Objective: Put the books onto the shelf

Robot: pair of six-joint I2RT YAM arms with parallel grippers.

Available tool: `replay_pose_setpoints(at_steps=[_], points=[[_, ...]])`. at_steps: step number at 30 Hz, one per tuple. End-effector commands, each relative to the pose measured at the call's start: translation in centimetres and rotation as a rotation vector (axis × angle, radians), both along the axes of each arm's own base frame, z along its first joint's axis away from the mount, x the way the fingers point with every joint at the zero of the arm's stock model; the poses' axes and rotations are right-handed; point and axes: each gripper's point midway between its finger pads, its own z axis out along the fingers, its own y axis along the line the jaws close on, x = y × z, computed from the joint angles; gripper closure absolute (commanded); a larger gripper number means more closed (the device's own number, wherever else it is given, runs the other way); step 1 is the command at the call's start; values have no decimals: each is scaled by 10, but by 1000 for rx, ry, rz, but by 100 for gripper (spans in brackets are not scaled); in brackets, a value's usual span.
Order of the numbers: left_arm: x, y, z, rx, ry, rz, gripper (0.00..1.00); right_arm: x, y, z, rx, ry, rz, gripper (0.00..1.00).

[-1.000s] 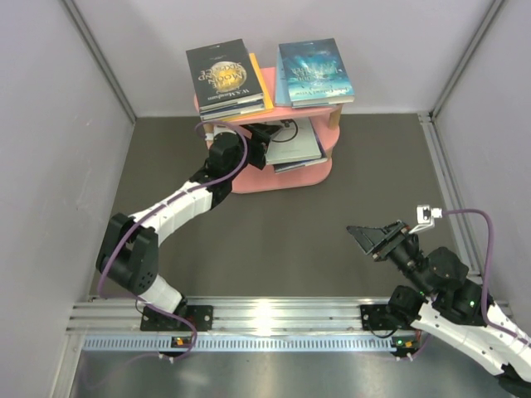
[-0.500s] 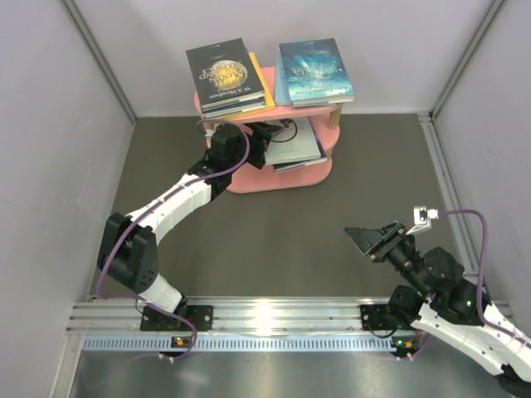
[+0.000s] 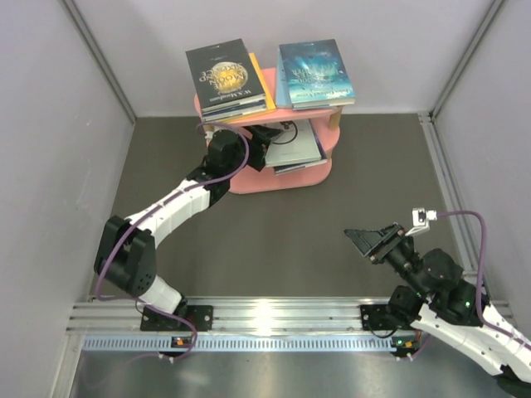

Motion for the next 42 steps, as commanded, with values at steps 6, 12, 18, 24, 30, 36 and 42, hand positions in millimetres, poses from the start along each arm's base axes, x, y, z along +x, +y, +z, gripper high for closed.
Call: replay_pose_setpoints(at_steps=[6, 12, 18, 24, 30, 36, 42], points=[[-47, 16, -55, 160, -112, -135, 9, -3, 1, 5, 23, -12, 18, 50], [-48, 17, -52, 95, -142, -132, 31, -3, 2, 6, 18, -11, 20, 52], [-45, 17, -53, 79, -122, -129, 67, -3, 2, 5, 13, -5, 18, 52], [-44, 17, -46, 78, -133, -131, 71, -3, 3, 5, 10, -7, 20, 52], [-43, 12, -26, 54, -163, -149, 78, -2, 3, 3, 10, 0, 20, 55], [-29, -1, -8, 24, -182, -174, 78, -1, 5, 1, 9, -1, 18, 60], [-18, -23, -21, -10, -154, -245, 75, -1, 5, 1, 13, 0, 19, 60]])
